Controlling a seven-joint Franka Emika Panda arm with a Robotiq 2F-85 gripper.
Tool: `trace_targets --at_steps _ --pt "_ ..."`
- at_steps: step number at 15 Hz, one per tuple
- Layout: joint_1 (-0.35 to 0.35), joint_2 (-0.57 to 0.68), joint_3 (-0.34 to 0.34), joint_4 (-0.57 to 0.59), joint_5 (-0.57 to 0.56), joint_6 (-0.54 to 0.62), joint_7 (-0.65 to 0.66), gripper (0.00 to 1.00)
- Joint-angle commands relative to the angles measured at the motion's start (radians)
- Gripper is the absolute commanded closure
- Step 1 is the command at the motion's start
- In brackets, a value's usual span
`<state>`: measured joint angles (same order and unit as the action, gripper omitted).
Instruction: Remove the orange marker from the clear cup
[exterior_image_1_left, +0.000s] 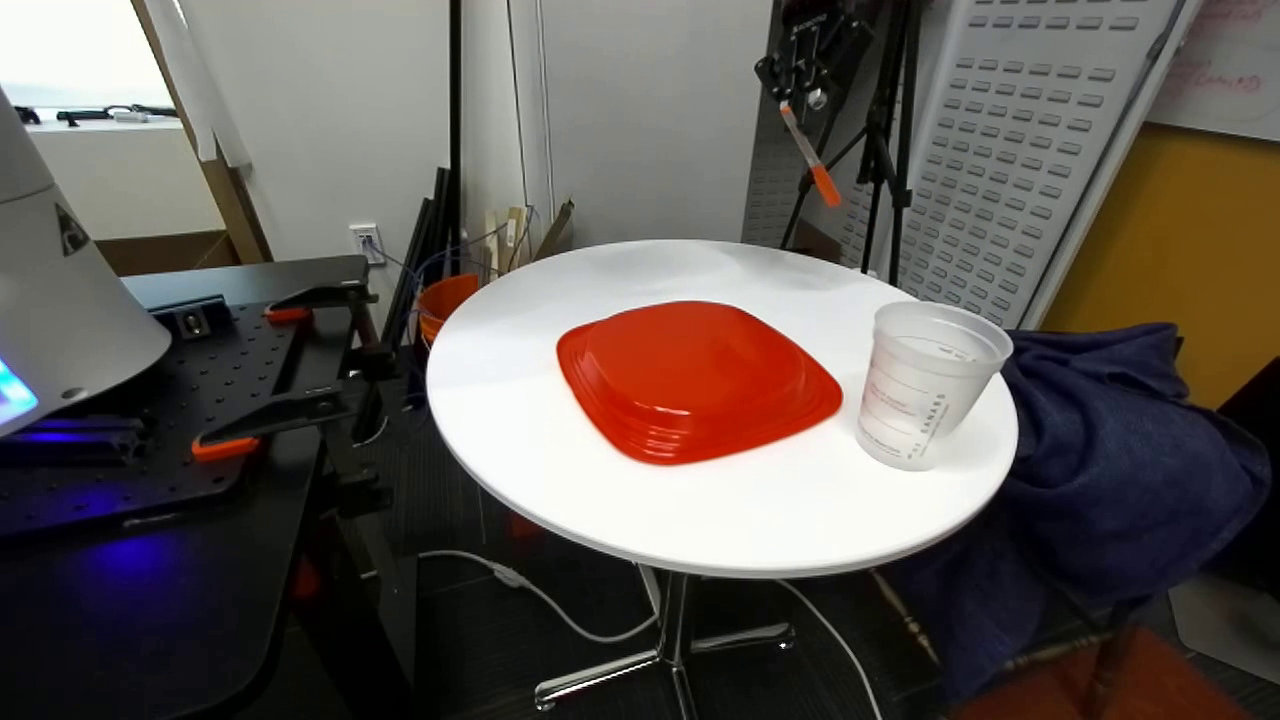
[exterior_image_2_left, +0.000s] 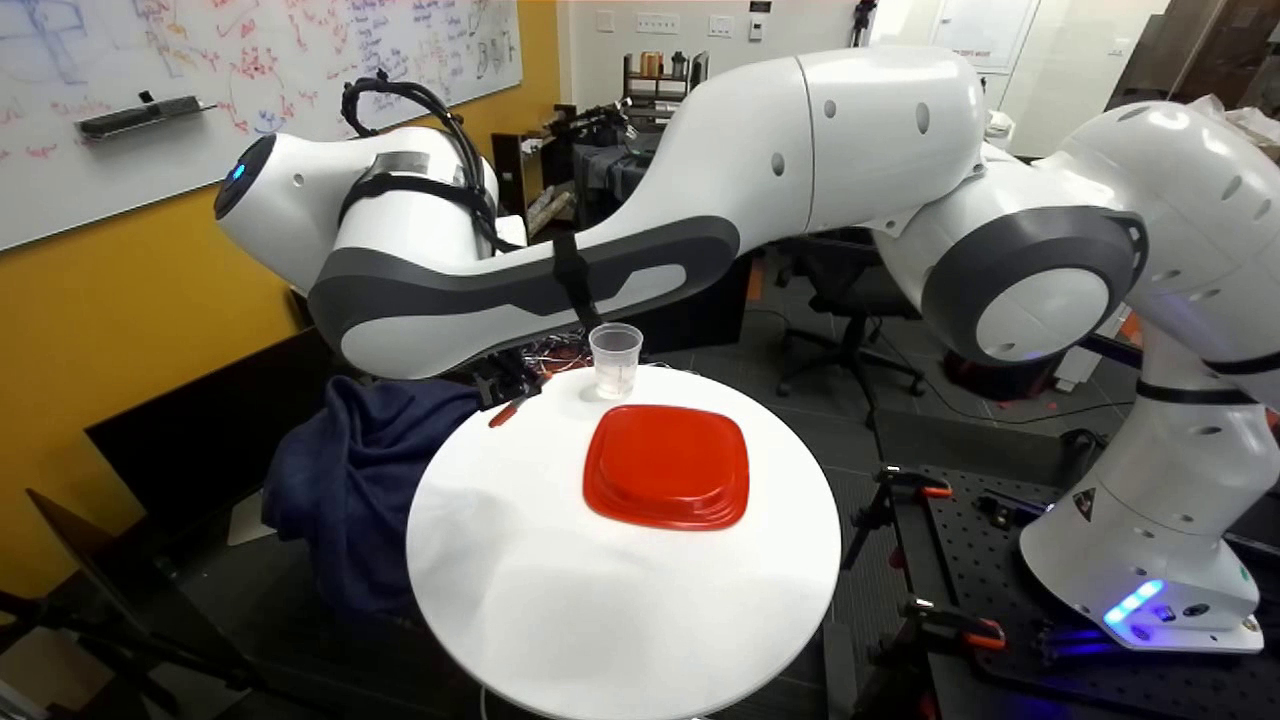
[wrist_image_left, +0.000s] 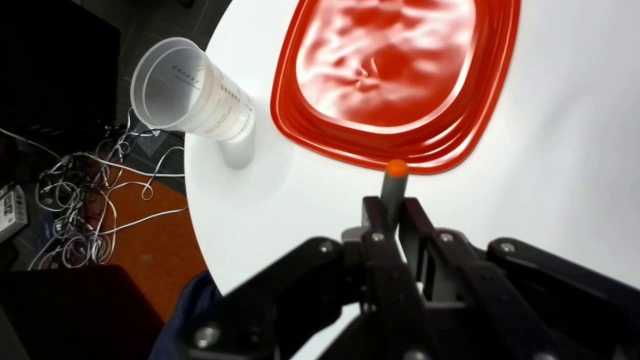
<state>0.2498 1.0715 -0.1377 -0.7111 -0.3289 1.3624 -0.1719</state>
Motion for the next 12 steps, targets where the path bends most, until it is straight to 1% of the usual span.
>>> trace_targets --at_steps 1,6,12 --pt "0.018 -0.025 0.005 -0.018 0.022 -0.028 0.074 0.97" --pt "0.032 -0.023 0.011 -0.041 0.033 0.013 0.160 0.97" --pt "0.025 -0.011 0.027 -0.066 0.062 0.030 0.192 0.96"
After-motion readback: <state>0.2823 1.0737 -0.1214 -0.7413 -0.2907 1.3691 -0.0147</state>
